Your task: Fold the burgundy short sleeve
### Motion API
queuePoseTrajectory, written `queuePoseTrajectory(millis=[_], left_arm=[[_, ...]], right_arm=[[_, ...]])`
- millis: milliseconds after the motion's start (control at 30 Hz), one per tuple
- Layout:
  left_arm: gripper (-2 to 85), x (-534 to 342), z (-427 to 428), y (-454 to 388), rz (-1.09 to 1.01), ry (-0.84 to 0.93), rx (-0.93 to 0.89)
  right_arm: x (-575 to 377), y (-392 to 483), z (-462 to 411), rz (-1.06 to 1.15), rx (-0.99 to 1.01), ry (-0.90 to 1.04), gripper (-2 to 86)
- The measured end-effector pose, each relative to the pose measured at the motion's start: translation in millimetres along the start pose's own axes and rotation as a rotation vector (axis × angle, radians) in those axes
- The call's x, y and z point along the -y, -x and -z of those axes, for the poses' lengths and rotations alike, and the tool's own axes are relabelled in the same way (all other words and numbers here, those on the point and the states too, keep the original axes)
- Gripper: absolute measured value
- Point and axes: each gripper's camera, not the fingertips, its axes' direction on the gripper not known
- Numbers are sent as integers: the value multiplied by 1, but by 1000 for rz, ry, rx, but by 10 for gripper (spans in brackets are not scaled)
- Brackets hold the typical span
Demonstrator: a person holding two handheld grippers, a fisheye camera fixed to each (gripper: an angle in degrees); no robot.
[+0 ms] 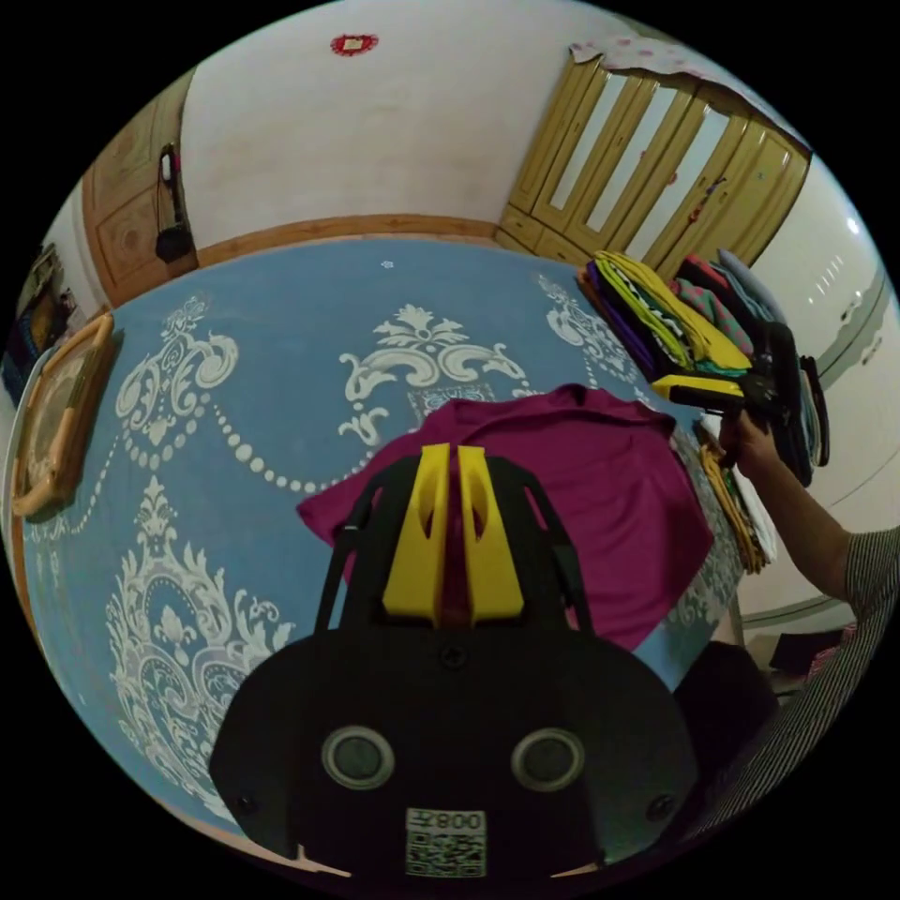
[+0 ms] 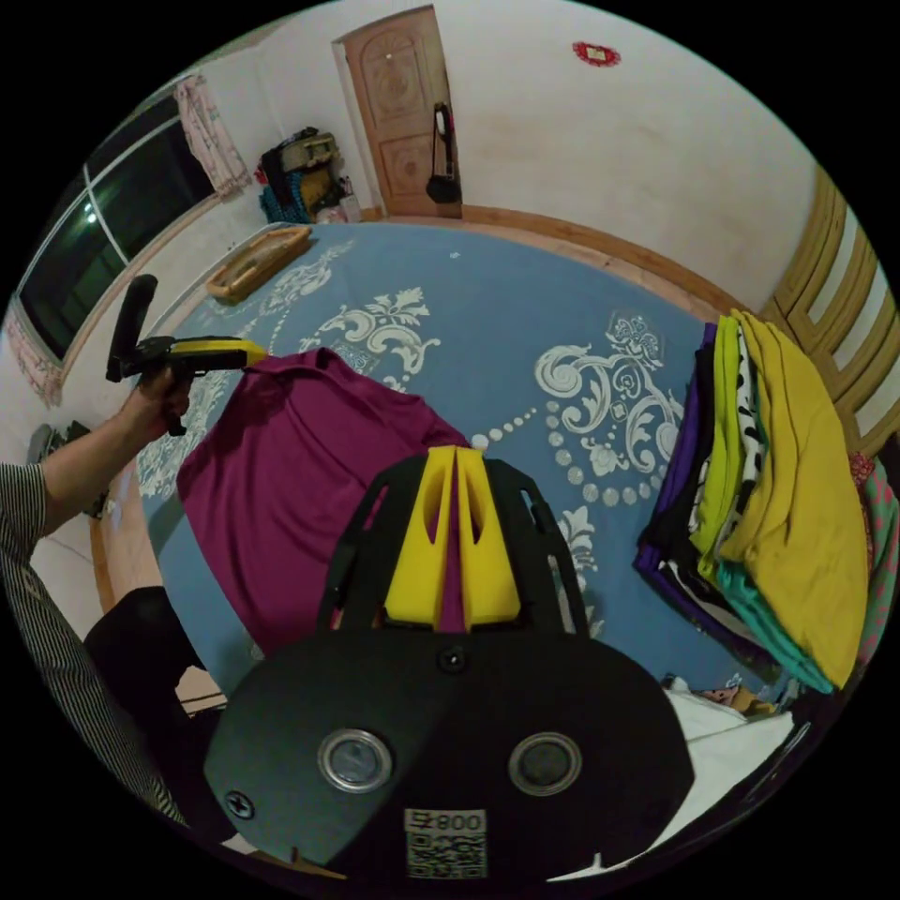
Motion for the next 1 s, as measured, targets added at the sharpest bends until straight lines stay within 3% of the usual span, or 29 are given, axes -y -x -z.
queuePoseTrajectory(millis=[167,300,467,800,1000], left_arm=[[7,-38,-5,7,2,59,-35],[4,-43,-22,11,-6,120,-2],[4,-20,-31,14,-32,106,-16],[1,41,-79,37,-60,245,54],[1,68,-65,49,-43,151,151]], right_arm=[[-34,-2,11,-36,18,11,0],[-51,13,-8,30,-3,138,-3],[-38,21,-16,64,-20,116,-4],[6,16,-55,100,-89,273,-5],[31,7,-58,103,-206,219,-5]])
